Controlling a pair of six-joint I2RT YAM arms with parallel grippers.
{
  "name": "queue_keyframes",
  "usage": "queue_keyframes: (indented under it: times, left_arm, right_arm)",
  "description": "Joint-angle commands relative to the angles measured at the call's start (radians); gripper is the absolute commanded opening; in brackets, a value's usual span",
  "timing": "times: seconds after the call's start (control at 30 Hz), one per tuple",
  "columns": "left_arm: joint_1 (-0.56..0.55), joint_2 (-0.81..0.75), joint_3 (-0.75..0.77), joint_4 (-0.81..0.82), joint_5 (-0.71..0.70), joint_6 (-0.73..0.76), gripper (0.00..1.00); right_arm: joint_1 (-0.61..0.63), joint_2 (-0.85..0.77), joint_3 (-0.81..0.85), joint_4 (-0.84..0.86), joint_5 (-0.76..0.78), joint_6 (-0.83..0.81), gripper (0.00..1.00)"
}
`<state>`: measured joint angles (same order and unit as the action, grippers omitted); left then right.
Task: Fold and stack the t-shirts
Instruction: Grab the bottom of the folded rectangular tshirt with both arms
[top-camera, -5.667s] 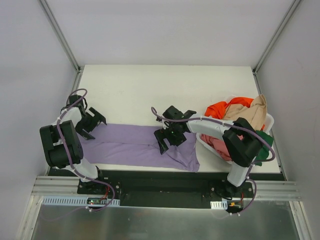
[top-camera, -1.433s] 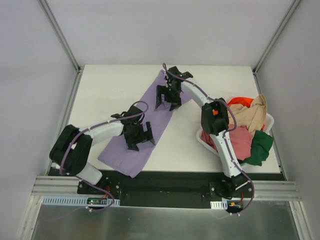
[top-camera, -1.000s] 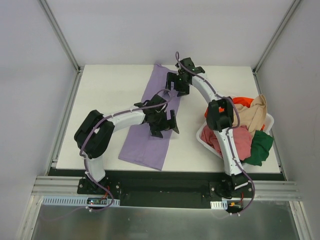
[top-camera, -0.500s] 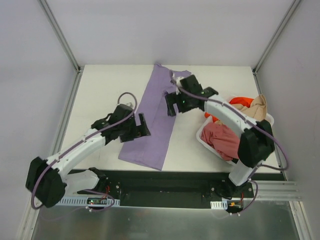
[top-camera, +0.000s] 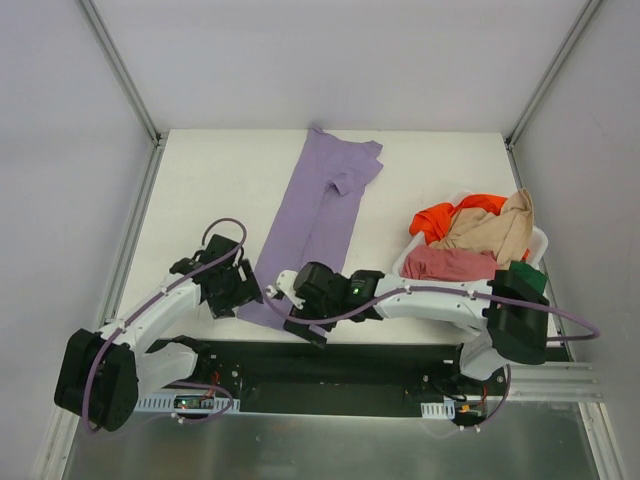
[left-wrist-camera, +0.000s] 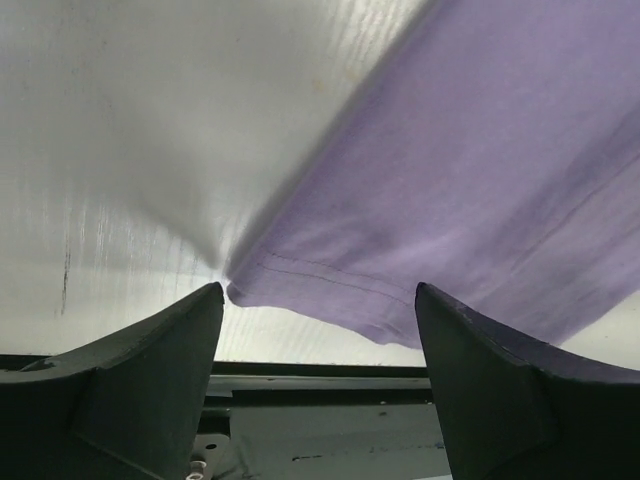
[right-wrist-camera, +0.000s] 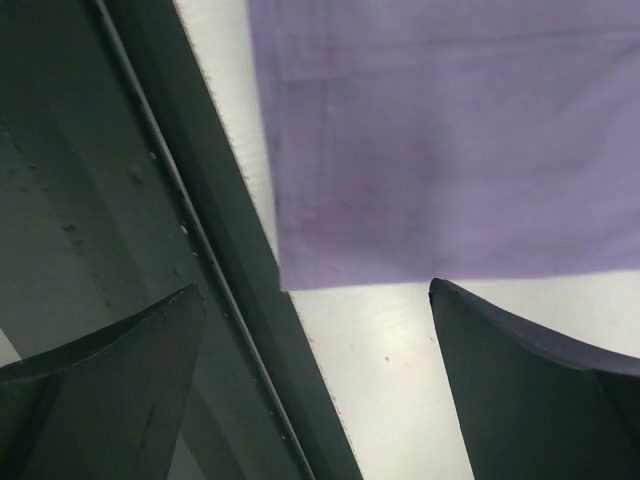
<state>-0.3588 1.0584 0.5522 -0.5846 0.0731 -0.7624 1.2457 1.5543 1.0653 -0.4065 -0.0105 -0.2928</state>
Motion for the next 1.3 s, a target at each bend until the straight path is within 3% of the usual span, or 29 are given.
queue_keyframes:
  times: [0.0, 0.2, 0.4, 0.6, 0.67, 0.8, 0.97, 1.27]
  left_arm:
    - [0.006, 0.023, -0.029, -0.020, -0.042, -0.009, 0.70]
    - [0.006, 0.074, -0.029, -0.008, -0.065, -0.035, 0.49]
    - [0.006, 0.127, -0.041, 0.020, -0.095, -0.048, 0.40]
    - [0.006, 0.195, -0.044, 0.064, -0.075, -0.057, 0.26]
    - [0.006, 0.201, -0.044, 0.071, -0.075, -0.058, 0.21]
    - [0.006, 0.187, -0.034, 0.071, -0.075, -0.054, 0.00]
    - [0.006, 0.109, -0.043, 0.062, -0.065, -0.071, 0.00]
    - [0.006, -0.151, -0.058, -0.141, -0.195, -0.153, 0.00]
  right_arm:
    - [0.063, 0.070, 0.068, 0.038, -0.005, -0.002, 0.95]
    - [0.074, 0.147, 0.082, 0.029, 0.063, -0.017, 0.87]
    - [0.074, 0.205, 0.067, 0.061, 0.044, -0.011, 0.71]
    - [0.074, 0.257, 0.061, 0.055, 0.098, -0.002, 0.63]
    - [0.074, 0.271, 0.064, 0.051, 0.118, 0.003, 0.56]
    - [0.074, 0.274, 0.064, 0.049, 0.142, 0.009, 0.36]
    - [0.075, 0.253, 0.045, 0.067, 0.119, 0.024, 0.11]
    - [0.098, 0.152, 0.012, 0.112, -0.188, 0.050, 0.00]
